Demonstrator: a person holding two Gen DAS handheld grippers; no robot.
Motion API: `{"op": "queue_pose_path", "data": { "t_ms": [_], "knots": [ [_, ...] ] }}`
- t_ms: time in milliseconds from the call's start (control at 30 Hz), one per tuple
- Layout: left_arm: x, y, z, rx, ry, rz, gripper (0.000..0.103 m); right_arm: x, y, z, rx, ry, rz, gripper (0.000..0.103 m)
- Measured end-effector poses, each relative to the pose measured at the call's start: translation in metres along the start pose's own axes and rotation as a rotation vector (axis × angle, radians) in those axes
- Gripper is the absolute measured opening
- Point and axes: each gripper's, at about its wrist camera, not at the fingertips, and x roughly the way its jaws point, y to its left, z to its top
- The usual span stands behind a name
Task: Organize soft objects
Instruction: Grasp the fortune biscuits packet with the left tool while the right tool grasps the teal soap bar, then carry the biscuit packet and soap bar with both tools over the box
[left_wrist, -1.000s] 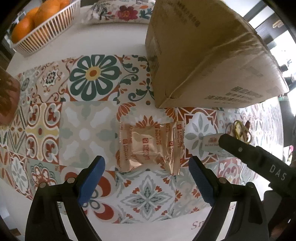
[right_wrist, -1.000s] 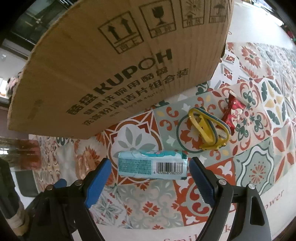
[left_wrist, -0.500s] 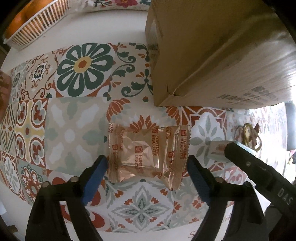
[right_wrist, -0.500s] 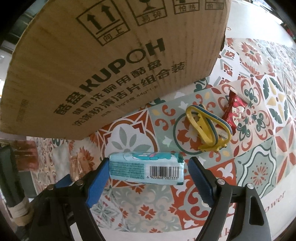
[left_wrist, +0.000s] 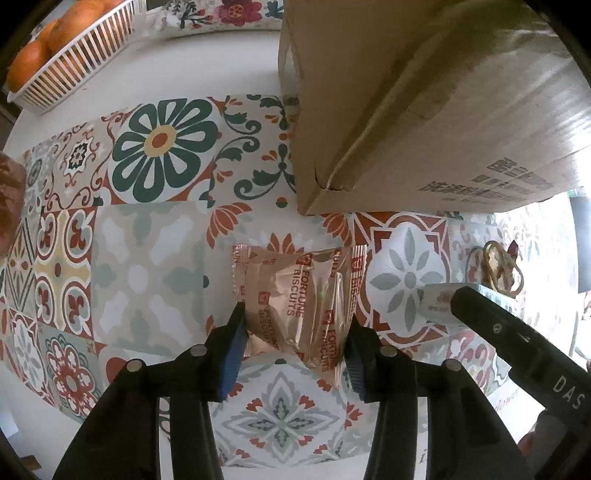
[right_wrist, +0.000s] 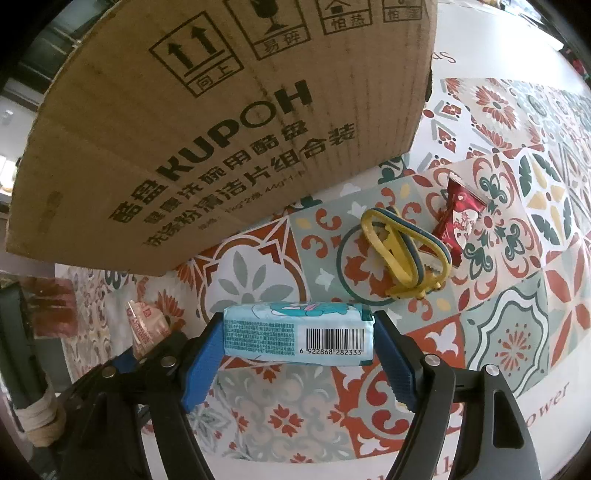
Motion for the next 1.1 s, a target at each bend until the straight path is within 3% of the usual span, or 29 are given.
{"op": "queue_pose_path", "data": {
  "t_ms": [533, 1100],
  "knots": [
    [-0.053, 0.006, -0.021, 0.017, -0.088, 0.017, 0.046, -0.025, -0.008, -0.013, -0.027, -0.029, 0.030, 0.078],
    [-0.114, -0.013, -0.039, 0.044, -0.225, 0.023, 0.046, -0.095, -0.016, -0.016, -0.080, -0.136, 0.088, 0.078]
  ]
}}
